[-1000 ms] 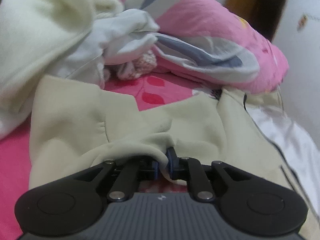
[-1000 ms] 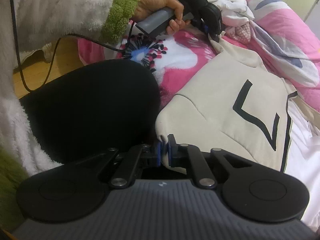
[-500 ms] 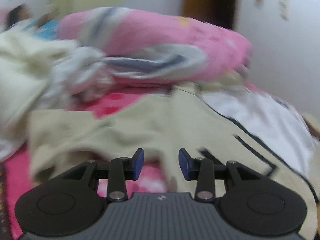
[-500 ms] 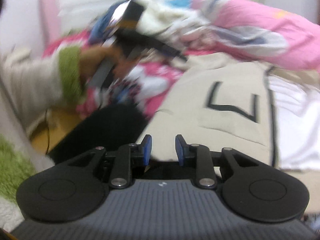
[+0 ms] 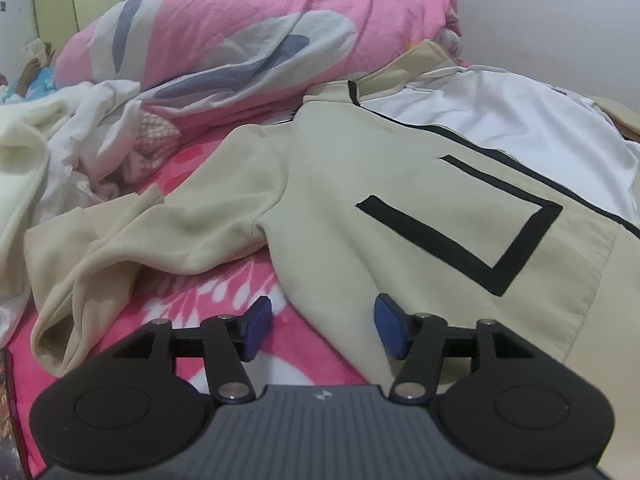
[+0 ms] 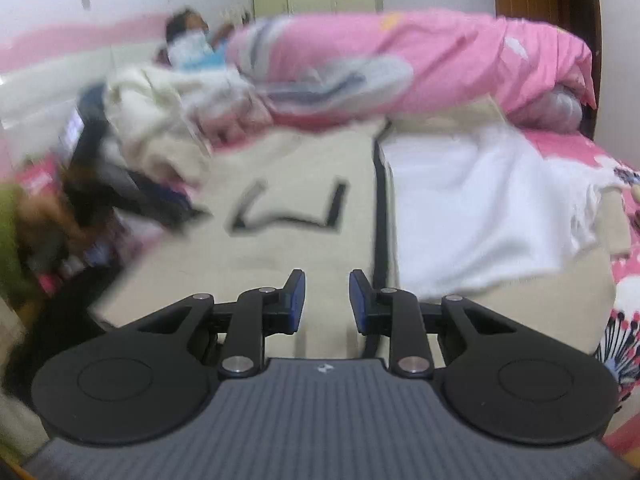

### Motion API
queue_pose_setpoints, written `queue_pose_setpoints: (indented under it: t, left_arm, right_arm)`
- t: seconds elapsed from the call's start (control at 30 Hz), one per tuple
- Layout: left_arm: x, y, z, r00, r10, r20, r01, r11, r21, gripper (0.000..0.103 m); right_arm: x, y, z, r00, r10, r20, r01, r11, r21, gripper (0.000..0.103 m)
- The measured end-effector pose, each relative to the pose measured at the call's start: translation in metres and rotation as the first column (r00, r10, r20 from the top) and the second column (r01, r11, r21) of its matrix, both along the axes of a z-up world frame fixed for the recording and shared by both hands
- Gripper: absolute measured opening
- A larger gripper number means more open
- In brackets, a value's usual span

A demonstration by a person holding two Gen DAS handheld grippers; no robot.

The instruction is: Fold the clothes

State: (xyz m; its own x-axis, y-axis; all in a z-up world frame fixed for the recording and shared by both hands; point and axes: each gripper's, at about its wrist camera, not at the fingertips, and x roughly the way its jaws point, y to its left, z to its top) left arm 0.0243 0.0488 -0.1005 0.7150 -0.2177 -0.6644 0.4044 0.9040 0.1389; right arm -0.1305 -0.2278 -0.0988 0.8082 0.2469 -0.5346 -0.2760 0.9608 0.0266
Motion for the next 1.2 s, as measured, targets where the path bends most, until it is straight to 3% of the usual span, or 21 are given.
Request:
queue_pose_setpoints:
  t: [0.03,0.1,0.2,0.37,0.67,0.77,0.87,0.93,1.0,1.13,1.2]
  left_arm:
    - [-0.001,0.0,0.0,1.0,0.004,0.003,-0.003,1.0,-0.007,0.063]
    - [0.0,0.003,-0.001,1.0,0.017,-0.003,-0.017,1.0,-0.023,0.067]
    - [0.003,0.007,-0.001,0.999,0.038,-0.025,-0.039,0.998,-0.047,0.071]
    - [0.002,0.009,-0.001,0.998,0.051,-0.029,-0.052,0.997,-0.054,0.072]
    - [-0.009,0.016,0.013,0.995,0.09,-0.05,-0.095,0.989,-0.11,0.075]
    - [-0.013,0.016,0.018,0.995,0.091,-0.041,-0.095,0.987,-0.129,0.081]
    - [-0.014,0.013,0.02,0.996,0.08,-0.037,-0.085,0.987,-0.137,0.086]
    - [-0.014,0.008,0.016,0.997,0.059,-0.055,-0.066,0.99,-0.128,0.091]
    - [-0.014,0.003,0.011,0.996,0.035,-0.077,-0.044,0.992,-0.116,0.097]
    - [-0.014,-0.006,0.001,0.993,-0.006,-0.116,-0.005,0.995,-0.098,0.1]
    - [-0.013,-0.004,0.0,0.992,-0.008,-0.125,-0.007,0.994,-0.113,0.102]
  right_arm:
    - [0.003,0.0,-0.014,0.999,-0.01,-0.033,0.008,0.999,-0.051,0.022]
    - [-0.001,0.003,-0.028,1.0,0.002,-0.017,-0.004,0.993,-0.116,0.022]
    - [-0.004,0.007,-0.017,1.0,0.0,-0.022,-0.004,0.989,-0.15,0.022]
    - [-0.002,0.006,0.01,0.998,-0.007,0.064,0.011,0.998,-0.062,0.022]
    - [0.045,0.03,0.04,0.997,0.011,0.078,-0.015,0.999,0.045,0.024]
    - [0.071,0.043,0.043,0.999,0.014,0.048,-0.016,0.998,0.06,0.027]
    - [0.096,0.054,0.033,0.999,-0.012,-0.035,0.013,0.999,0.043,0.034]
    - [0.111,0.06,0.017,0.992,-0.034,-0.12,0.038,0.999,0.031,0.052]
    - [0.122,0.066,-0.003,0.98,-0.064,-0.191,0.064,0.998,-0.002,0.058]
    - [0.118,0.087,-0.008,0.983,-0.093,-0.156,0.076,0.991,-0.111,0.066]
    - [0.117,0.087,-0.008,0.981,-0.117,-0.155,0.099,0.988,-0.119,0.074]
